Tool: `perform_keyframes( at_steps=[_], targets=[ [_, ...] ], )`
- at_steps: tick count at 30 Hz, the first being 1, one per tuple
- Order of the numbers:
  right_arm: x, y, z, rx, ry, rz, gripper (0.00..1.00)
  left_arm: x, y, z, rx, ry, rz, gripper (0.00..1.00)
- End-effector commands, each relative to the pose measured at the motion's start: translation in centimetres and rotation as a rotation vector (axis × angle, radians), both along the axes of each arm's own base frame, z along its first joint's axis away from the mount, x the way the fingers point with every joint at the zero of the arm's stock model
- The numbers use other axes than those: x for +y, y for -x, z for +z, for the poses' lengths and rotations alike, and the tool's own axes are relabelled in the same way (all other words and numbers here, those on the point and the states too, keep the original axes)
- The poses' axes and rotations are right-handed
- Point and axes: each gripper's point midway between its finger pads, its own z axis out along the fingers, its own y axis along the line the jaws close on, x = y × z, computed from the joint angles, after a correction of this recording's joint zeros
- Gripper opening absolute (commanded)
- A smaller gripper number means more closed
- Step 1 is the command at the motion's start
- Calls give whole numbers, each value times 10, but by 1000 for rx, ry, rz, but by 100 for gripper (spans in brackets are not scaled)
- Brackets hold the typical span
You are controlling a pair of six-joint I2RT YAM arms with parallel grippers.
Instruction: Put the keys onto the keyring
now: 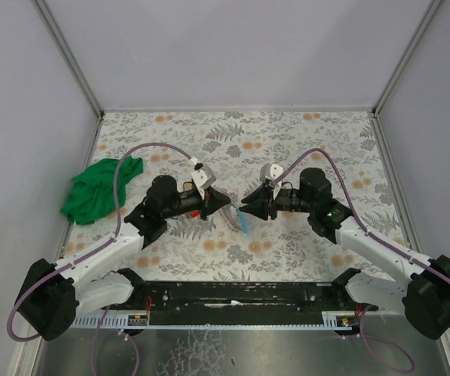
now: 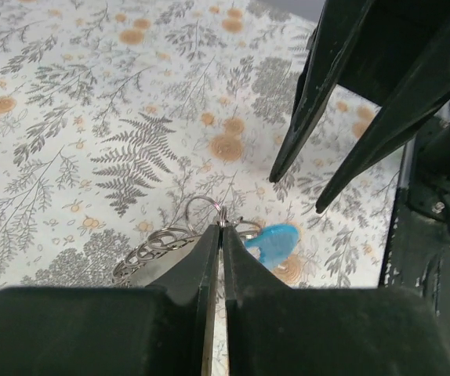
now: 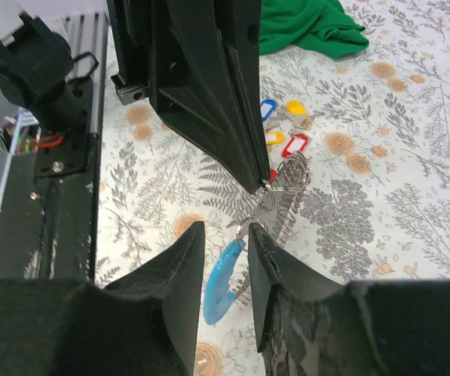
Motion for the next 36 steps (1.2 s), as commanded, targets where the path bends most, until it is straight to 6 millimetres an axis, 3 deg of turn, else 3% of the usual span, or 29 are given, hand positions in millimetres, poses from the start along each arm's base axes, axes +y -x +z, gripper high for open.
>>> perform_keyframes(
  at_steps=[1,5,12,19,28,36],
  targets=[
    [-6,-6,2,-115,87,20,35,0,-4,-17,-38,-174,-2,0],
    [-2,-8,1,-184,100,70,34,-4,3,-19,-48,-205,-53,0],
    [-3,-31,-12,-237,192,27,34,-6,14,-15,-103,-202,-102,0],
    [13,-16,-3,-237,133,183,31,-10,16,-13,-101,-204,-132,0],
    [23,-9,-11,-127,149,292,23,-12,16,-15,-89,-215,-145,0],
    [24,-2,-17,-76,149,343,22,-14,17,-11,-89,-212,-149,0]
  ],
)
